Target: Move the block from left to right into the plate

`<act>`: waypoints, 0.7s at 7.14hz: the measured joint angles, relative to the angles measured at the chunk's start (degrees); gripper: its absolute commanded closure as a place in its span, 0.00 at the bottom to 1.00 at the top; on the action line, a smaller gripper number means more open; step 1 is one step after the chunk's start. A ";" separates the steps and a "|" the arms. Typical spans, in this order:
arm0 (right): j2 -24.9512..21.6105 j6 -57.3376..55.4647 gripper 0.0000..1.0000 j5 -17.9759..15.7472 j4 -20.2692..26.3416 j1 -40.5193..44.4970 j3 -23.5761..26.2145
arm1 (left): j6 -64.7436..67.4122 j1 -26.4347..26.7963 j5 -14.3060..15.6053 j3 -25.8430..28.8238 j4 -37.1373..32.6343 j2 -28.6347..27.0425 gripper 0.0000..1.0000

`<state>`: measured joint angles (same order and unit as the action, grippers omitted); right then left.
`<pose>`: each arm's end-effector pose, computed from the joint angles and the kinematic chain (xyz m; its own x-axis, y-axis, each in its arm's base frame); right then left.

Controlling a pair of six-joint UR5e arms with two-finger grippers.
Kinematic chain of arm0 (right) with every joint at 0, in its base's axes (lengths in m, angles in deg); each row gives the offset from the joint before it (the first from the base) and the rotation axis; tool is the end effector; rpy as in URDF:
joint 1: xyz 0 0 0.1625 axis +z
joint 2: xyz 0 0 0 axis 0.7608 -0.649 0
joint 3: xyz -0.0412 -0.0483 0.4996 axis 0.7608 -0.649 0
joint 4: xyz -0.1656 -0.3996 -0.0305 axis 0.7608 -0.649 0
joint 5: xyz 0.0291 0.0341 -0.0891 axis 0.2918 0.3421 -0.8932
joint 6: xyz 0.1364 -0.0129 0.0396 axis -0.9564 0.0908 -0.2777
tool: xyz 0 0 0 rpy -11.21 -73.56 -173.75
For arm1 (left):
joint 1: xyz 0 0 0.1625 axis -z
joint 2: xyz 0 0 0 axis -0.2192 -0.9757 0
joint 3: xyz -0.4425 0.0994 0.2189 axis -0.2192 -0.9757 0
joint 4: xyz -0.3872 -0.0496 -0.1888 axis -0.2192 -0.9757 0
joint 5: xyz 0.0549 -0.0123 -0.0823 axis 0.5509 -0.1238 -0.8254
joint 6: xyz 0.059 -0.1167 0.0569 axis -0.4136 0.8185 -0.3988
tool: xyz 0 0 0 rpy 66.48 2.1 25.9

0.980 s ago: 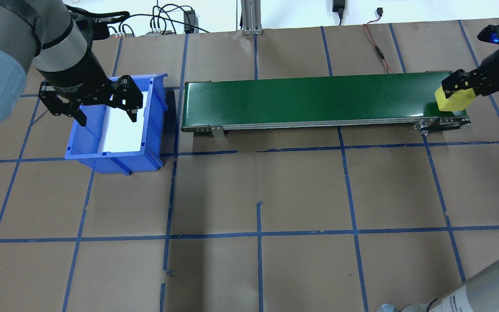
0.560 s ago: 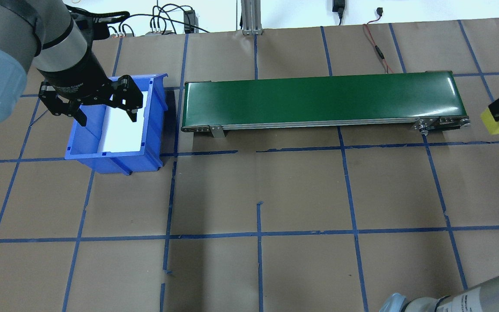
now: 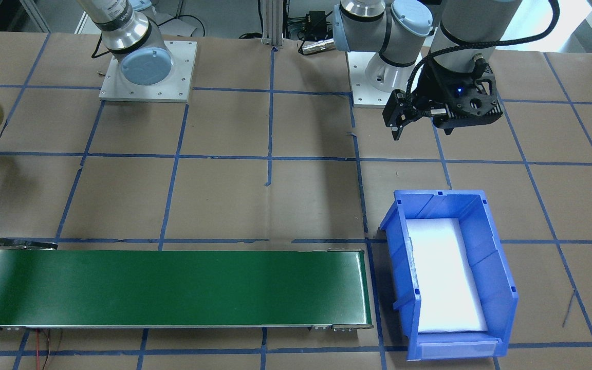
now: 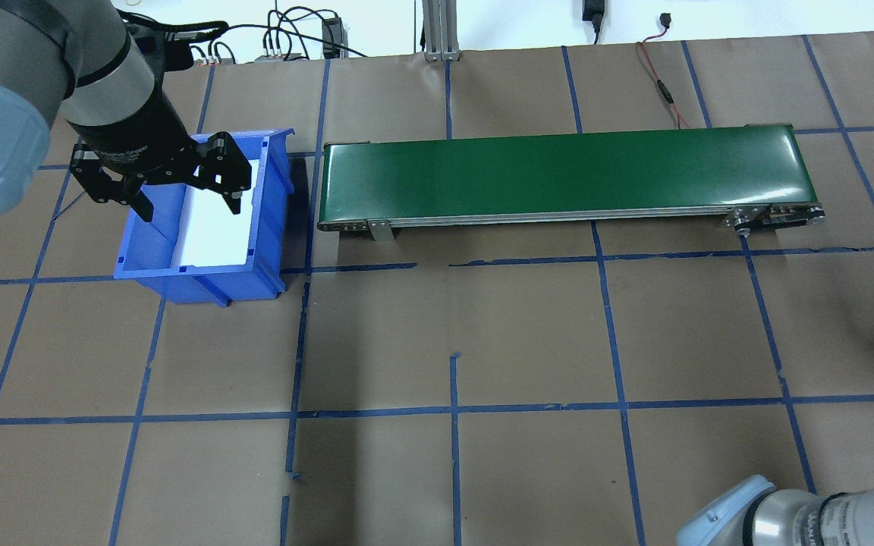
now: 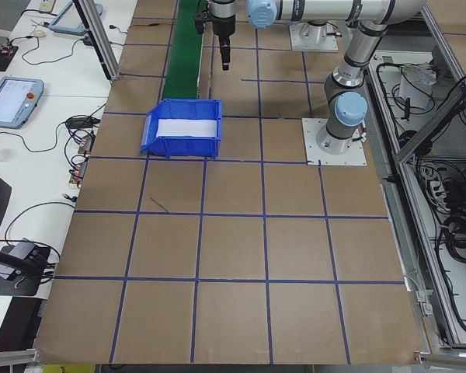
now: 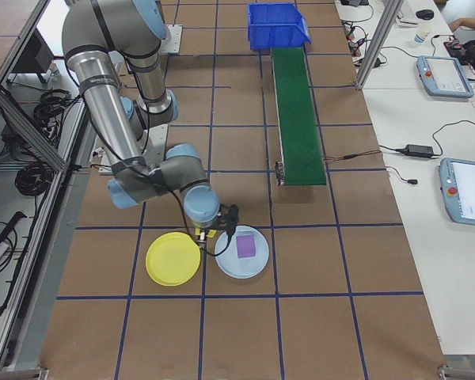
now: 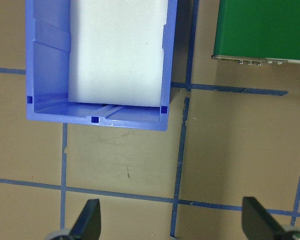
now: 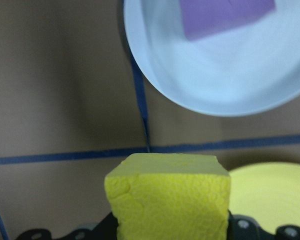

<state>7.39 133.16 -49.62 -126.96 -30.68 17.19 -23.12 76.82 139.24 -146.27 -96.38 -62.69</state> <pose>-0.4757 -0.3092 0.2881 -0.9554 0.1779 -0.2358 0.1621 0.9831 0.0850 -0.1181 -0.4972 0.5095 -0.9926 -0.0949 -0.0762 -0.0960 0.9953 0.0102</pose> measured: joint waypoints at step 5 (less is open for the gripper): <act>5.06 5.52 0.19 2.19 -8.80 -8.25 -0.45 | 0.08 0.08 0.01 0.01 -0.04 -0.05 0.00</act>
<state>12.45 138.68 -47.44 -135.76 -38.93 16.74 -23.04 76.90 139.26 -146.25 -96.43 -62.74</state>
